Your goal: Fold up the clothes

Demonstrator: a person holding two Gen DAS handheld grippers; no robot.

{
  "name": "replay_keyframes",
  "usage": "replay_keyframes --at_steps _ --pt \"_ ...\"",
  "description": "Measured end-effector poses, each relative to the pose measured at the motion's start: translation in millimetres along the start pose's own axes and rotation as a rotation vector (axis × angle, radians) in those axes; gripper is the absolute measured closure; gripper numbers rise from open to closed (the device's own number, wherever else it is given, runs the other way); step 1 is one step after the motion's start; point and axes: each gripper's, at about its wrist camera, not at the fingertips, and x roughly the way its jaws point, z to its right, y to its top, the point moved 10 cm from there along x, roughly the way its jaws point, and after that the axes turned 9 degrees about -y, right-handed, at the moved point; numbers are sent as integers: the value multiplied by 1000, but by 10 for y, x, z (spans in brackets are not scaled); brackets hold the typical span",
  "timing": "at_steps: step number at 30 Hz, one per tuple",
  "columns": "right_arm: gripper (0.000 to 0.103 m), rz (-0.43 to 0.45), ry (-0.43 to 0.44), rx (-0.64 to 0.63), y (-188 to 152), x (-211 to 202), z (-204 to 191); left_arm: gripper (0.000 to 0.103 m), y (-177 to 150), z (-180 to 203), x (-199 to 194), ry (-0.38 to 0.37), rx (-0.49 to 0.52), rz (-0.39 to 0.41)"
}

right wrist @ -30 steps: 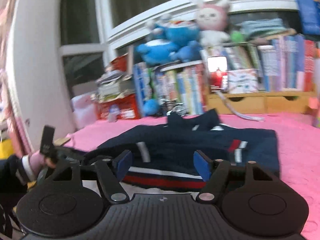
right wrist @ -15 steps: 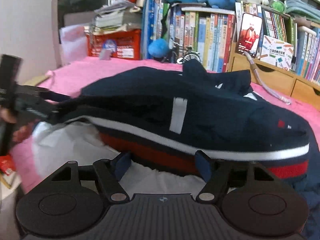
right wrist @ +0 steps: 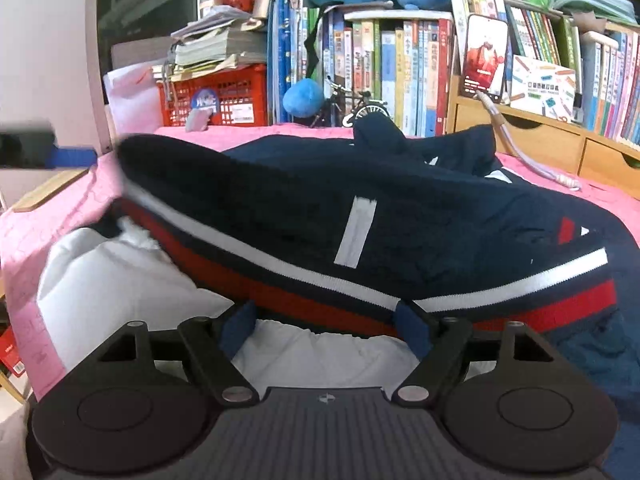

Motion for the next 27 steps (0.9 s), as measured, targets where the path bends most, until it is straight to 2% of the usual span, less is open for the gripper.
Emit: replay_keyframes --at_steps 2,3,5,8,9,11,13,14,15,16,19,21,23,24,26,27 --pt "25 4 -6 4 -2 -12 0 0 8 1 25 44 52 -19" --pt "25 8 -11 7 -3 -24 2 0 -61 -13 76 99 109 -57" --pt "23 21 -23 2 -4 -83 14 0 -236 -61 176 162 178 -134" --pt "21 82 -43 -24 39 -332 134 0 -421 -137 288 172 188 -191" --pt "18 107 -57 -28 68 -423 219 0 -463 -164 318 173 186 -201" --pt "12 154 -131 -50 124 -595 500 0 -439 -211 381 173 173 -187" --pt "12 149 -210 -61 129 -625 797 2 -385 -265 456 179 156 -164" --pt "12 145 -249 -66 129 -635 946 15 -354 -298 508 182 144 -151" --pt "12 140 -288 -71 129 -647 1095 45 -346 -313 530 178 132 -145" --pt "12 130 -278 -64 115 -604 1139 54 -350 -321 568 160 116 -148" --pt "12 95 -214 -34 64 -442 1201 48 -414 -363 693 148 93 -173" --pt "12 72 -171 -15 31 -336 1241 27 -484 -341 759 129 96 -202" --pt "12 48 -129 5 -1 -233 1281 25 -528 -294 800 124 116 -221" --pt "14 47 -124 5 -6 -229 1263 41 -526 -280 805 148 133 -214" --pt "28 50 -122 0 -12 -241 1211 78 -474 -251 745 221 153 -172" --pt "53 69 -127 8 69 -280 1233 80 -434 -223 708 232 147 -143"
